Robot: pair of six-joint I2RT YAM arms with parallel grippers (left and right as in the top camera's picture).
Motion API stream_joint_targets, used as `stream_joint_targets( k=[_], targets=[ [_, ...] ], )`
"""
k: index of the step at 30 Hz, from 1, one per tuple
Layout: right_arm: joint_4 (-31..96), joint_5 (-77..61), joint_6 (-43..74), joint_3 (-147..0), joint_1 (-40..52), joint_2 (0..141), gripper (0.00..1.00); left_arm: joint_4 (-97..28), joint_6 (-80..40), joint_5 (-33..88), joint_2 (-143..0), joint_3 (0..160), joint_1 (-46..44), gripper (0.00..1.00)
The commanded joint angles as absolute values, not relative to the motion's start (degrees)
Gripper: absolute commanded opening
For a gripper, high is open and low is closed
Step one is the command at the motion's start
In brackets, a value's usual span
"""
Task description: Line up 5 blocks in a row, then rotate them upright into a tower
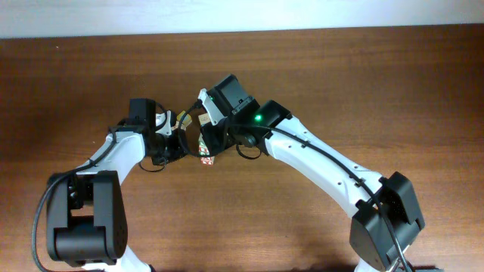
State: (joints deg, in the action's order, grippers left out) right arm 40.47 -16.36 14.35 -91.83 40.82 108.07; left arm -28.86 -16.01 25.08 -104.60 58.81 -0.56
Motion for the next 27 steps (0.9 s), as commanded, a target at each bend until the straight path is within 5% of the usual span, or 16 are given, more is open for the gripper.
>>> stream_joint_targets(
  k=[1, 27],
  targets=[
    [41.21, -14.81, 13.54, -93.67, 40.49, 109.84, 0.04, -28.67, -14.85, 25.04, -104.88, 59.83, -0.21, 0.0],
    [46.11, -15.38, 10.96, -100.47, 41.65, 108.33, 0.04, -28.38, -14.41, 24.18, -104.88, 59.83, -0.21, 0.0]
  ],
)
